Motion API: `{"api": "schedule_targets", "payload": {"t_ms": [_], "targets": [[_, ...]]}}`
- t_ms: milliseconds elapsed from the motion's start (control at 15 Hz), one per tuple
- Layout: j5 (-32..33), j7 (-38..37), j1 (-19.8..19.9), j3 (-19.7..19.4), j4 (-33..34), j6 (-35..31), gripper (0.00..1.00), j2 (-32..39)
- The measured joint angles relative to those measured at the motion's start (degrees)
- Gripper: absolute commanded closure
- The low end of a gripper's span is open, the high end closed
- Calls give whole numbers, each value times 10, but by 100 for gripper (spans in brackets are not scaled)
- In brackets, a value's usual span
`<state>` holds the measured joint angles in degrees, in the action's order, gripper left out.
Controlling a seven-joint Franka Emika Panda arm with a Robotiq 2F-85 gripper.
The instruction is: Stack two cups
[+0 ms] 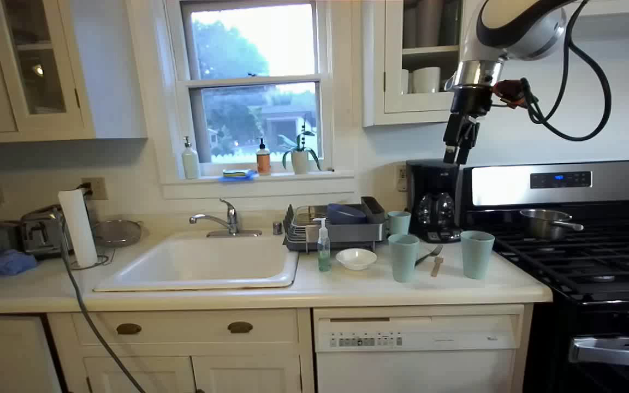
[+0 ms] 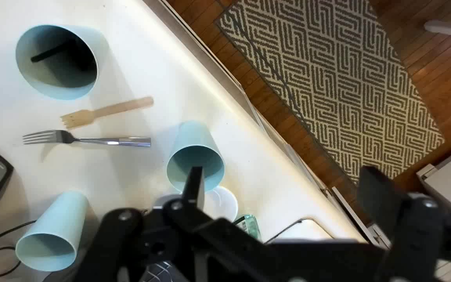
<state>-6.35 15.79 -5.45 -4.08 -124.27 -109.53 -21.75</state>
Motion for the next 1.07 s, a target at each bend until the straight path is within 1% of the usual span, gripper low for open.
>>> {"api": "schedule_targets", "payload": {"t_ms": [467, 600, 733, 933, 1067], "targets": [[0, 0, 1, 1, 0, 0, 0, 0], [4, -41, 10, 4, 5, 0, 0, 11], [4, -84, 28, 4, 18, -13, 0, 47], [5, -145, 55, 3, 40, -56, 0, 122], [4, -192, 67, 3, 63, -79, 0, 174]]}}
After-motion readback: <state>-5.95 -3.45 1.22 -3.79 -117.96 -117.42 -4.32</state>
